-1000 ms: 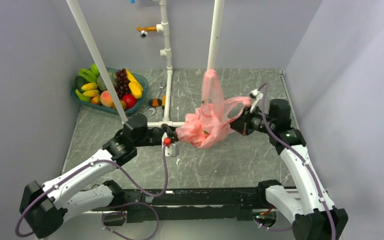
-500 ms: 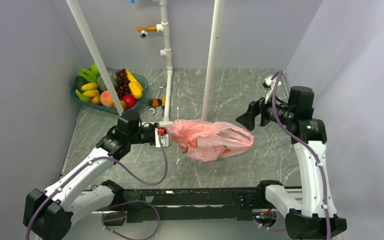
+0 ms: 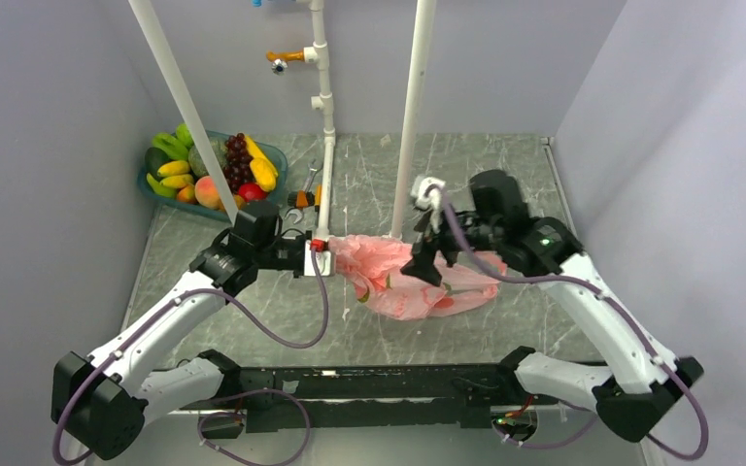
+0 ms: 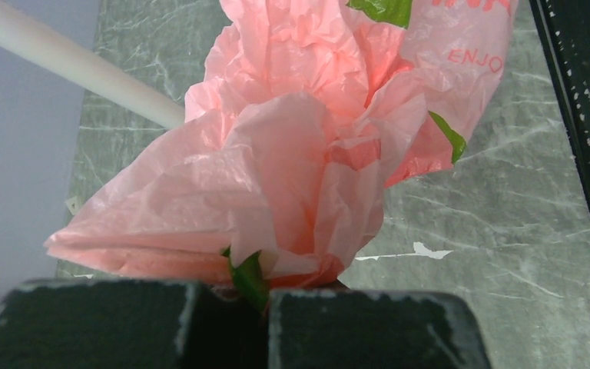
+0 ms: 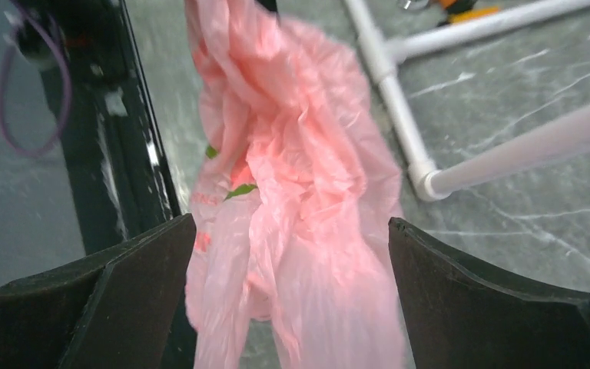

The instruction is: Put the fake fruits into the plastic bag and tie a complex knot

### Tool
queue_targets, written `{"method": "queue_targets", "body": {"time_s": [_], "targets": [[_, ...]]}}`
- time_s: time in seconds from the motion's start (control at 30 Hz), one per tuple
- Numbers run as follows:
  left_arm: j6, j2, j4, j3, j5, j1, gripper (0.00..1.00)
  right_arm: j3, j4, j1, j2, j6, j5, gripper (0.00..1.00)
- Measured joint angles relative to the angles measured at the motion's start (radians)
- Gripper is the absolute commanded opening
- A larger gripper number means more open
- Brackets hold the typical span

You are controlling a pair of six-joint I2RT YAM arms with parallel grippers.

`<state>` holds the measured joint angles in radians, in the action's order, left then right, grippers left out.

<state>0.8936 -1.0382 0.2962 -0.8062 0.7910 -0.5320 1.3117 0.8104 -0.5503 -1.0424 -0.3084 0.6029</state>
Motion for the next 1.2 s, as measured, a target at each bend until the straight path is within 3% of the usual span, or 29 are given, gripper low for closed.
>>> {"method": "queue_targets", "body": {"time_s": [0.1, 0.13, 0.27, 0.3, 0.33, 0.43, 0.47, 0.57, 0.6, 0.63, 0.83, 1.2], "targets": [[-0.019, 0.000, 0.023, -0.024, 0.010, 0.000, 0.00, -0.081, -0.009, -0.108, -0.054, -0.065, -0.101, 0.98], [-0.027, 0.000, 0.029, -0.029, 0.012, 0.000, 0.00, -0.101, -0.006, -0.128, -0.069, -0.082, -0.124, 0.89], [-0.060, 0.008, 0.067, -0.040, 0.056, 0.039, 0.00, -0.185, -0.013, -0.146, -0.068, -0.132, -0.225, 0.33], [-0.069, 0.015, 0.081, -0.042, 0.074, 0.064, 0.00, -0.204, -0.013, -0.146, -0.060, -0.146, -0.247, 0.07], [-0.071, 0.021, 0.096, -0.043, 0.092, 0.091, 0.00, -0.232, -0.014, -0.146, -0.045, -0.148, -0.284, 0.00], [-0.069, 0.031, 0.159, -0.055, 0.143, 0.177, 0.00, -0.272, -0.005, -0.146, -0.010, -0.166, -0.335, 0.00], [-0.066, 0.028, 0.183, -0.062, 0.160, 0.205, 0.09, -0.280, -0.006, -0.147, 0.007, -0.165, -0.344, 0.00], [-0.025, 0.011, 0.256, -0.077, 0.201, 0.280, 0.49, -0.306, -0.031, -0.147, 0.079, -0.155, -0.355, 0.00], [-0.007, 0.003, 0.287, -0.082, 0.209, 0.303, 0.77, -0.314, -0.030, -0.147, 0.106, -0.151, -0.361, 0.00], [0.012, -0.002, 0.316, -0.088, 0.214, 0.320, 0.97, -0.323, -0.030, -0.145, 0.132, -0.146, -0.363, 0.00], [0.089, -0.012, 0.511, -0.181, 0.262, 0.344, 0.99, -0.328, -0.058, -0.143, 0.137, -0.129, -0.358, 0.00], [0.041, -0.079, 0.677, -0.430, 0.323, 0.265, 0.99, -0.328, -0.064, -0.143, 0.097, -0.130, -0.358, 0.00]]}}
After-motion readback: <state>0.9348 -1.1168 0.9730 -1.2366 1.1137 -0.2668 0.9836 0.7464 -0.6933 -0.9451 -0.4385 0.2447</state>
